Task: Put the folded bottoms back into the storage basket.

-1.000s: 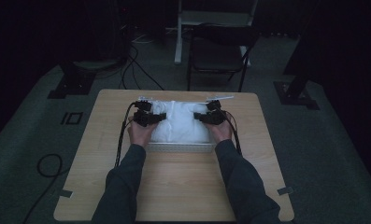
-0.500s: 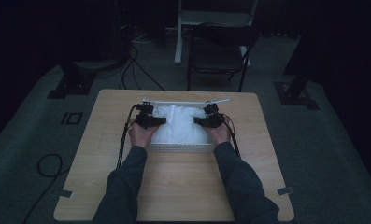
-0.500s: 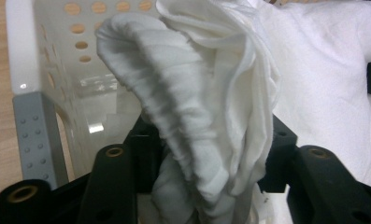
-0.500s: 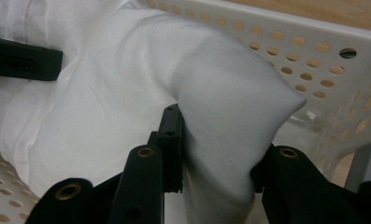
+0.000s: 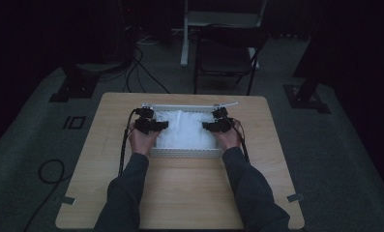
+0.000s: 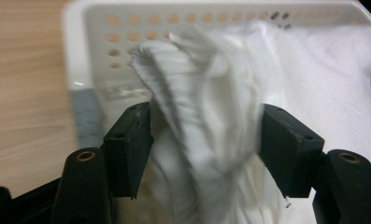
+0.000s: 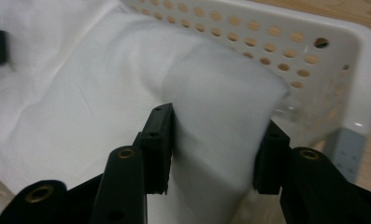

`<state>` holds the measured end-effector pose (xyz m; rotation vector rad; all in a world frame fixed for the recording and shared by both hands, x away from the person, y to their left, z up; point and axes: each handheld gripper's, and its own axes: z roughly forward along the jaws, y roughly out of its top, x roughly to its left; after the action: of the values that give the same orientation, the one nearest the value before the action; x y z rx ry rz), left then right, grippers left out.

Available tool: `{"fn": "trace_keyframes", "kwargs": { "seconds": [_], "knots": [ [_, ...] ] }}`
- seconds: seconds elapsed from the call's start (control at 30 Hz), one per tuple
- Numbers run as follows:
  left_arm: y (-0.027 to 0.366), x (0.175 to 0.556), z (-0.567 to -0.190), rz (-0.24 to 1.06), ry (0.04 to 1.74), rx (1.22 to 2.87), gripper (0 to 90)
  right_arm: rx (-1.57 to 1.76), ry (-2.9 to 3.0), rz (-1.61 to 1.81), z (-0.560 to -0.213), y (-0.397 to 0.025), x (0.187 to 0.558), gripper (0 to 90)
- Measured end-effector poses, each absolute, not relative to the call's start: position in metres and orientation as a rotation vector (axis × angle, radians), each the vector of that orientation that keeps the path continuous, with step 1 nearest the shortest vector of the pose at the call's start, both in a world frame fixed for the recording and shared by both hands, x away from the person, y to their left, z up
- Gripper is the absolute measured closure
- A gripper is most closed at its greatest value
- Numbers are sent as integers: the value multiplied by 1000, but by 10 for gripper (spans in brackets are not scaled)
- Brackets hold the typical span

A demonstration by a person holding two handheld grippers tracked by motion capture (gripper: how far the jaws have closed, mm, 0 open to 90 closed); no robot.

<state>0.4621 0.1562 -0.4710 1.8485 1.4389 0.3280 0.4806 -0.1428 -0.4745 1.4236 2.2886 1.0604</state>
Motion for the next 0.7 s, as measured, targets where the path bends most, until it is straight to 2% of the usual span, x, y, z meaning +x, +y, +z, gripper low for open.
{"fn": "trace_keyframes", "kwargs": {
  "seconds": [0.13,0.3,0.53,0.7],
  "knots": [
    [165,460,-467,354,1443,1825,374,1449,2241,1065,-472,-150,480,521],
    [170,454,-467,368,1419,1809,395,1437,2197,1090,-466,-160,474,511],
    [174,437,-464,392,1354,1769,413,1390,2156,1145,-457,-177,460,594],
    [179,423,-462,413,1317,1769,412,1363,2131,1157,-458,-185,446,605]
  ]
}}
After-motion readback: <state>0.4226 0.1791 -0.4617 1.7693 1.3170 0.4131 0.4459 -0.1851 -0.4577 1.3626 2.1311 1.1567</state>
